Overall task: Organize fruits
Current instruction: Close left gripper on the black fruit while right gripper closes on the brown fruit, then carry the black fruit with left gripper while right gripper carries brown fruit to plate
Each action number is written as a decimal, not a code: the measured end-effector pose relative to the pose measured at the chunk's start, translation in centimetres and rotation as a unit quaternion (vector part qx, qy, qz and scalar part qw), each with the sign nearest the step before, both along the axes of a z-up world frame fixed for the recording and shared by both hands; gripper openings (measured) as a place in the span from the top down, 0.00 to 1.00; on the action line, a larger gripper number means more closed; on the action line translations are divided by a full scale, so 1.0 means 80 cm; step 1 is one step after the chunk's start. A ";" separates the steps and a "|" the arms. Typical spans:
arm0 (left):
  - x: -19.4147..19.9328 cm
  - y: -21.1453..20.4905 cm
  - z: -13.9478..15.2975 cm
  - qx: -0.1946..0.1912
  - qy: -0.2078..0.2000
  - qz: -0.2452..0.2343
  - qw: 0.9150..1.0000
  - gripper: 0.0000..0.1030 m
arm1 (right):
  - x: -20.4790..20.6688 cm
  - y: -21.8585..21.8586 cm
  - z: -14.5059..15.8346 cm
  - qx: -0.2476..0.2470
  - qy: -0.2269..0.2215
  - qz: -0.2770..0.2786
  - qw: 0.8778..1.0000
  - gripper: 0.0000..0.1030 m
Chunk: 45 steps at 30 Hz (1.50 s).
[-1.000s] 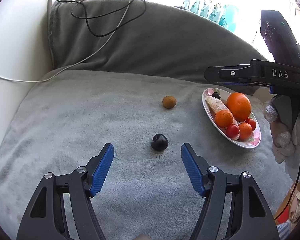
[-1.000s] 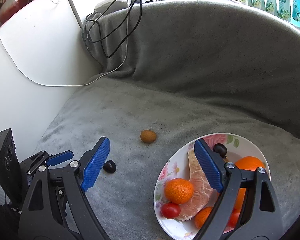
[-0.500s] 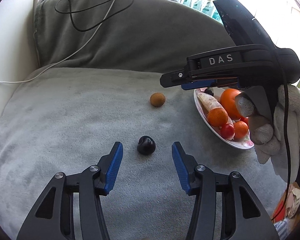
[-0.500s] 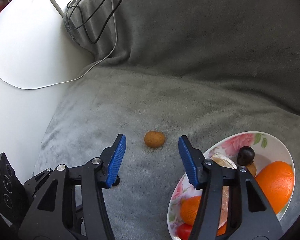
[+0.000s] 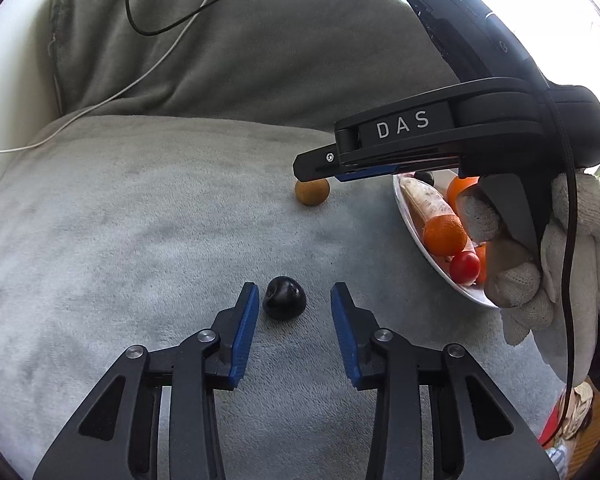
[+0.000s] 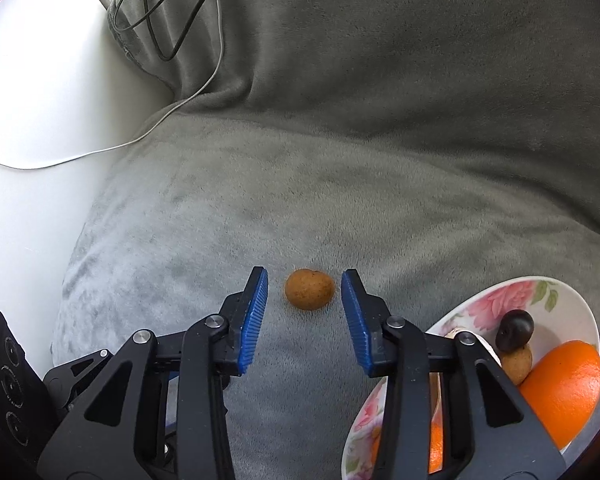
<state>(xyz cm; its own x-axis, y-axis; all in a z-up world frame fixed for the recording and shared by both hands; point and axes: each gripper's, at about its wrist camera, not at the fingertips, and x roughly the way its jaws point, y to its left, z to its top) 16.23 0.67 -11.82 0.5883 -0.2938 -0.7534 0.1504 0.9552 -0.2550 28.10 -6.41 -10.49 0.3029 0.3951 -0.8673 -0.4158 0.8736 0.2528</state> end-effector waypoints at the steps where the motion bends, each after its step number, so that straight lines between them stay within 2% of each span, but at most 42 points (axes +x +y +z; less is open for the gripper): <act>1: 0.002 -0.002 -0.001 0.001 0.001 0.000 1.000 0.65 | 0.001 0.000 -0.002 -0.002 0.001 -0.001 1.000 0.61; 7: 0.009 0.002 -0.004 0.003 0.004 0.001 1.000 0.68 | 0.005 0.006 -0.008 -0.013 0.003 0.002 1.000 0.62; 10: 0.012 0.002 -0.007 0.005 0.006 0.001 1.000 0.68 | 0.005 0.010 -0.011 -0.019 0.003 0.007 1.000 0.70; 14: 0.018 -0.001 -0.012 0.012 0.008 0.000 1.000 0.70 | 0.005 0.012 -0.012 -0.029 -0.002 0.010 1.000 0.70; 20: 0.023 -0.001 -0.015 0.019 0.009 0.003 1.000 0.78 | 0.004 0.011 -0.013 -0.029 -0.003 0.009 1.000 0.70; 26: 0.021 0.002 -0.014 0.018 0.007 0.005 1.000 0.78 | 0.004 0.012 -0.013 -0.027 -0.003 0.010 1.000 0.71; 35: 0.003 0.006 -0.002 0.017 -0.001 0.006 1.000 0.78 | 0.001 0.006 -0.009 -0.012 -0.005 0.012 1.000 0.71; 45: -0.016 0.010 0.010 0.010 -0.013 0.008 1.000 0.78 | -0.027 -0.016 0.024 0.022 -0.035 0.014 0.999 0.71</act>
